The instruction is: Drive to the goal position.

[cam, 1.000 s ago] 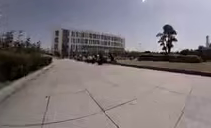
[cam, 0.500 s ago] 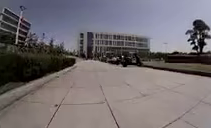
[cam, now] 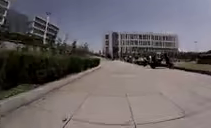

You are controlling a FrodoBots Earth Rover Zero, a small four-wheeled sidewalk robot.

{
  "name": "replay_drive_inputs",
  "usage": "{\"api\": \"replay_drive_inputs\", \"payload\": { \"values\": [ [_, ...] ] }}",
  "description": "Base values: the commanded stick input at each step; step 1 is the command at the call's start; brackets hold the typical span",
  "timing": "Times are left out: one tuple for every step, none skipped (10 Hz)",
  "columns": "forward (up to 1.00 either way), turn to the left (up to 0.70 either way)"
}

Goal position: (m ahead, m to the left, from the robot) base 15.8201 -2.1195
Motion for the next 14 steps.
{"api": "replay_drive_inputs", "payload": {
  "values": [
    [1.00,0.00],
    [1.00,0.00],
    [1.00,-0.32],
    [1.00,-0.39],
    [1.00,-0.36],
    [1.00,-0.08],
    [1.00,0.00],
    [1.00,0.00],
    [1.00,0.00],
    [1.00,0.00],
    [1.00,0.00],
    [1.00,0.00],
    [1.00,0.00],
    [1.00,0.00]
  ]
}}
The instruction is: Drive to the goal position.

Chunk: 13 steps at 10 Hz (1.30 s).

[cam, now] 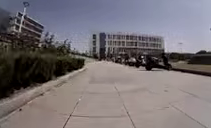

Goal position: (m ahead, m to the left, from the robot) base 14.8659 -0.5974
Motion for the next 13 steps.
{"api": "replay_drive_inputs", "payload": {
  "values": [
    [1.00,0.07],
    [1.00,0.36],
    [1.00,0.40],
    [1.00,0.40],
    [1.00,0.40],
    [1.00,0.40],
    [1.00,0.16],
    [1.00,0.00],
    [1.00,0.00],
    [1.00,0.00],
    [1.00,0.00],
    [1.00,0.00],
    [1.00,0.00]
  ]
}}
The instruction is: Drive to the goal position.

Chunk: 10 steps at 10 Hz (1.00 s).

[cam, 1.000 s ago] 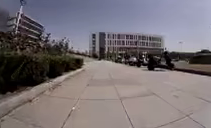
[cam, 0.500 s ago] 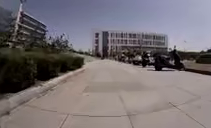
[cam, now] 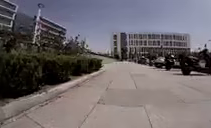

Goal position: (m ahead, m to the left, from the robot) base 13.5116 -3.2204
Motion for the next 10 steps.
{"api": "replay_drive_inputs", "payload": {
  "values": [
    [1.00,-0.11],
    [1.00,-0.29],
    [1.00,-0.40],
    [1.00,-0.30],
    [1.00,0.00],
    [1.00,0.00],
    [1.00,0.00],
    [1.00,0.00],
    [1.00,0.00],
    [1.00,0.00]
  ]
}}
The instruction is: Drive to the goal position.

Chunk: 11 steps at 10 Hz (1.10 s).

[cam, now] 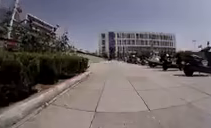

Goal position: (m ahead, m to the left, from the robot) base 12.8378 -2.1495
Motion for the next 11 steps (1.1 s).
{"api": "replay_drive_inputs", "payload": {
  "values": [
    [1.00,-0.09],
    [1.00,-0.20],
    [1.00,-0.27],
    [1.00,-0.12],
    [1.00,0.00],
    [1.00,-0.03],
    [1.00,-0.31],
    [1.00,-0.16],
    [1.00,0.00],
    [1.00,0.00],
    [1.00,0.00]
  ]
}}
